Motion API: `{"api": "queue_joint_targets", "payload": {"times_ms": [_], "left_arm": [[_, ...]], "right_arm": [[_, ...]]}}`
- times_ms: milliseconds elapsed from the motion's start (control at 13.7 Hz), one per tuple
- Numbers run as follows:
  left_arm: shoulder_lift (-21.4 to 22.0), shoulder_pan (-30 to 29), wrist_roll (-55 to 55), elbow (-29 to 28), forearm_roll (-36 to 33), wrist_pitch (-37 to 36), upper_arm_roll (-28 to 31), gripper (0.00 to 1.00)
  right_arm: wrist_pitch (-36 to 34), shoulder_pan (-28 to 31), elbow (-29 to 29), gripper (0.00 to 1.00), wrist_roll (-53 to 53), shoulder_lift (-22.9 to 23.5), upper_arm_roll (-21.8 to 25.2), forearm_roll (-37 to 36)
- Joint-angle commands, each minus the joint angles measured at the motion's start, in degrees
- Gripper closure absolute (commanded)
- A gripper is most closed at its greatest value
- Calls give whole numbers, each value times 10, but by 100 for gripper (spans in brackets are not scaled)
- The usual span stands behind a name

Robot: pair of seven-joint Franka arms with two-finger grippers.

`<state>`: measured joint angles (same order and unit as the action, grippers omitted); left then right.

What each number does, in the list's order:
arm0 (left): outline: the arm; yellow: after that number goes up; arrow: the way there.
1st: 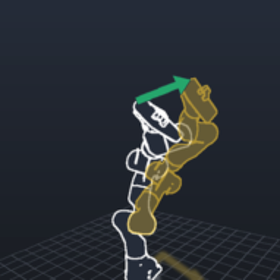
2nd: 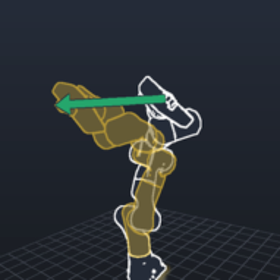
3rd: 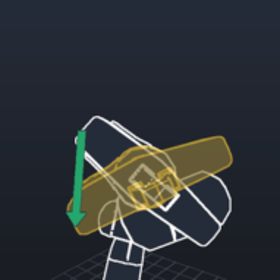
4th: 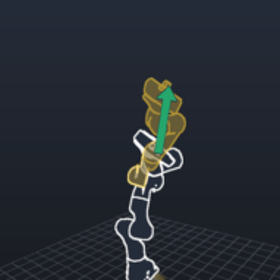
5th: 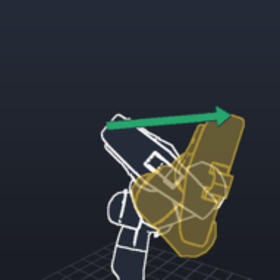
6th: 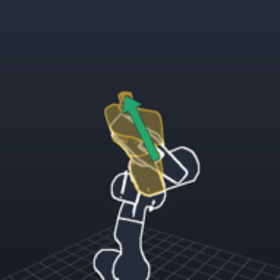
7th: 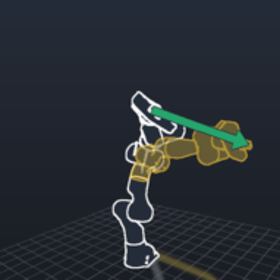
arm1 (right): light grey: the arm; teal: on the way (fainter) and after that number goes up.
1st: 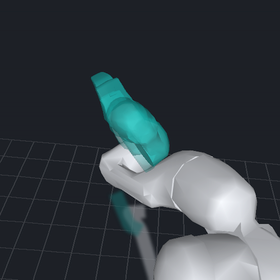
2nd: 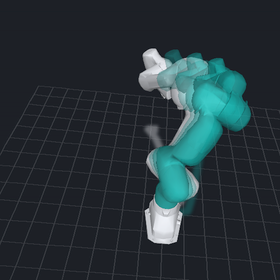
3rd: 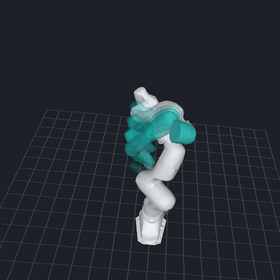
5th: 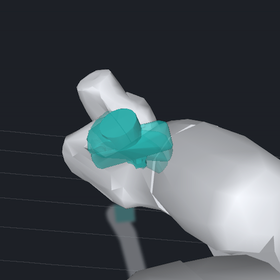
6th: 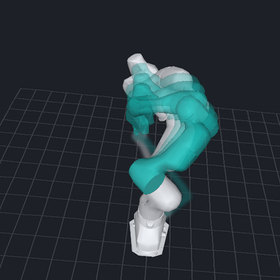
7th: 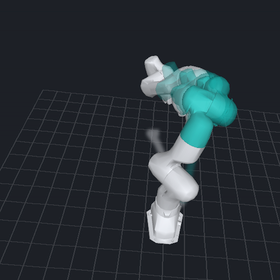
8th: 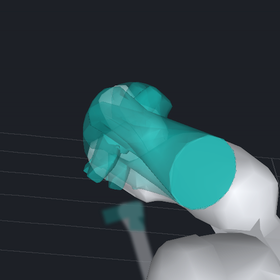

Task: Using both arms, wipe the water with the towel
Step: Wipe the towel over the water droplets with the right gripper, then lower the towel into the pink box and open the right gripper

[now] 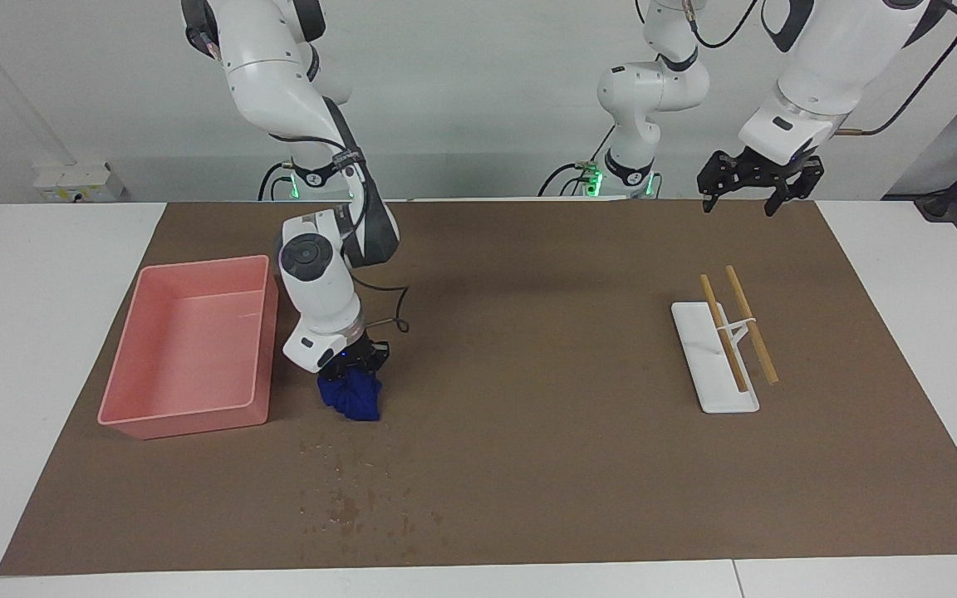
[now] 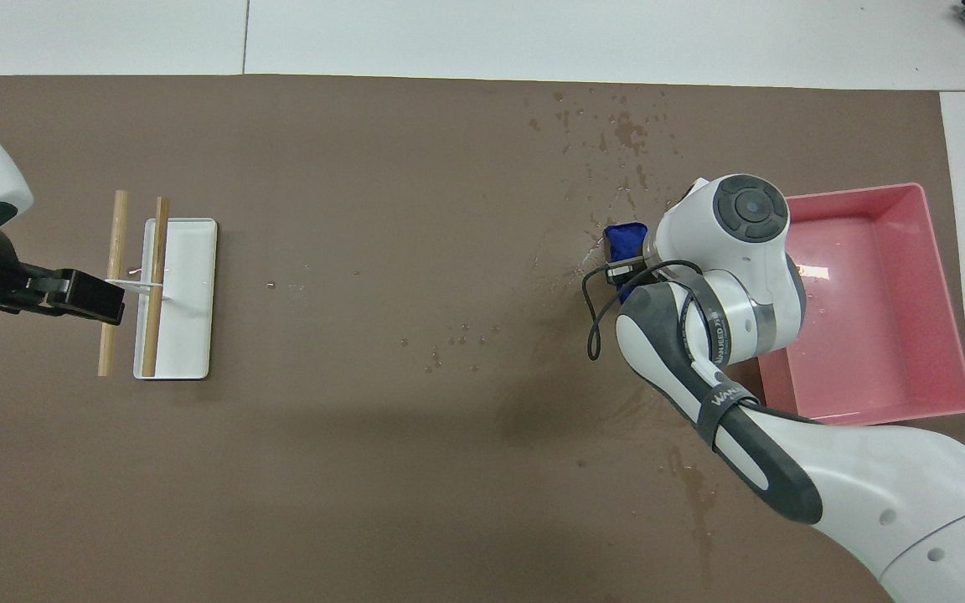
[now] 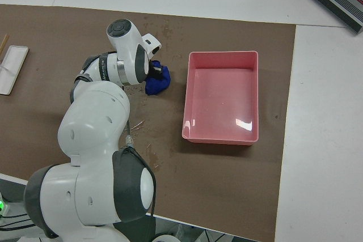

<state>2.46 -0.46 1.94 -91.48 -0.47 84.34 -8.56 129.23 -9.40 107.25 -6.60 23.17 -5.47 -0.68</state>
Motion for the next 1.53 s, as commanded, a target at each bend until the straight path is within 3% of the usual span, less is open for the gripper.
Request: {"api": "queue_joint_targets", "payload": {"times_ms": [0,292,511,1168,1314,1460], "left_arm": [[16,-8,8,-16,5,-1,-2,0],[16,-8,8,-16,5,-1,-2,0],[16,-8,8,-16,6,-1,-2,0],[16,-8,8,-16,5,-1,-2,0],[16,-8,8,-16,5,-1,-2,0],[16,-8,8,-16,5,-1,-2,0]], "right_arm": [[-52,4,44,100,-11,-18,-3,11],[-55,11,145,100,-11,-75,-2,87],[-78,5,180,100,-19,-123,-2,121],[-195,5,176,100,-46,-209,-2,164],[-222,12,145,100,-42,-222,0,156],[-293,14,90,100,-43,-234,6,142]]}}
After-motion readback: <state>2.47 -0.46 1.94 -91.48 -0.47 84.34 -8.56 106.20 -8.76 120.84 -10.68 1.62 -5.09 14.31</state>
